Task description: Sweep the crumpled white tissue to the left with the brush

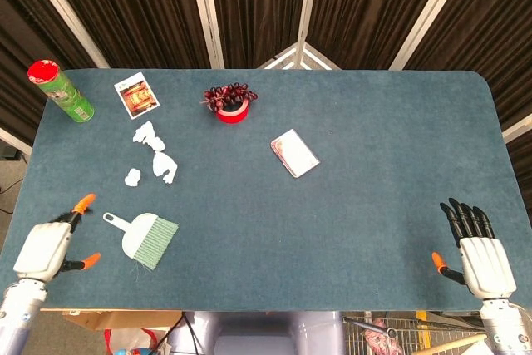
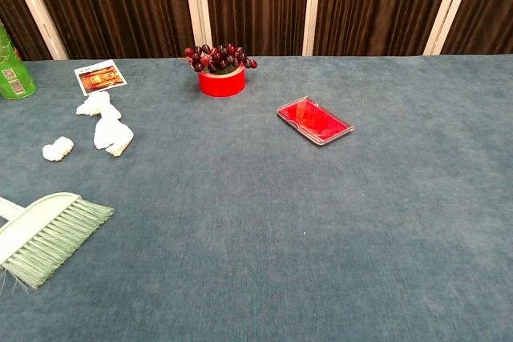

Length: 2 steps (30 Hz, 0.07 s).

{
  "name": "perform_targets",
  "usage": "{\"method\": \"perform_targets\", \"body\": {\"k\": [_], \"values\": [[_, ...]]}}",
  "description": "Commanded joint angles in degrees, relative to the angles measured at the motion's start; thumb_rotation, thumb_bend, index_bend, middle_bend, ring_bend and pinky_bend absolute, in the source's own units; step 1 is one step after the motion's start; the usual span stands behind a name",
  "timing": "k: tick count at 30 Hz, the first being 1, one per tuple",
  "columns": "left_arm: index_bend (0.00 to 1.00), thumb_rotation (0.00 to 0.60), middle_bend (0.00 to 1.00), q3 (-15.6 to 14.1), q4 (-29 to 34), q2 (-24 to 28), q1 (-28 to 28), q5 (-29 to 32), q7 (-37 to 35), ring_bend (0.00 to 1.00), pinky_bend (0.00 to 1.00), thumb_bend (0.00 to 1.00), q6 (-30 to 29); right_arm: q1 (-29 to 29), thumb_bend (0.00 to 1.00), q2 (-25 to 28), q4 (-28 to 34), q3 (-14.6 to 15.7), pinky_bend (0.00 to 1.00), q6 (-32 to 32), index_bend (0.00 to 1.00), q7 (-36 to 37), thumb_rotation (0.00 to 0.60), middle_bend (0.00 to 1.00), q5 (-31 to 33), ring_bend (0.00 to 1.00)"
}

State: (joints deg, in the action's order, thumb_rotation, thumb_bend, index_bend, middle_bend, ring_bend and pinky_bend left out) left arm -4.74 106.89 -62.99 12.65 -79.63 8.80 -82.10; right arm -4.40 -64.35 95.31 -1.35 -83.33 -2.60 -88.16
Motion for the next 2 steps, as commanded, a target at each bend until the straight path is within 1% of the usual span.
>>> {"method": "perform_targets", "body": {"k": [1,2], "values": [[0.00,0.600,0.00,-1.1,-11.3,-1.8,-5.2,-11.9,-3.2,0.00,0.07,0.01,-11.5,0.1,0.32,-0.3,-0.8,0.0,0.00,-0.9,0.00,-0.3,0.600,0.00,-1.0,0.00],[0.00,0.600,0.00,-1.1,-13.3,-2.4,-5.9,-12.9,-3.1,0.00,0.04,0.01,-12.7,0.1,0.32,-0.5,-1.1,0.0,0.00,-1.4,0.00,-0.4,0.600,0.00,-1.6,0.00]]}}
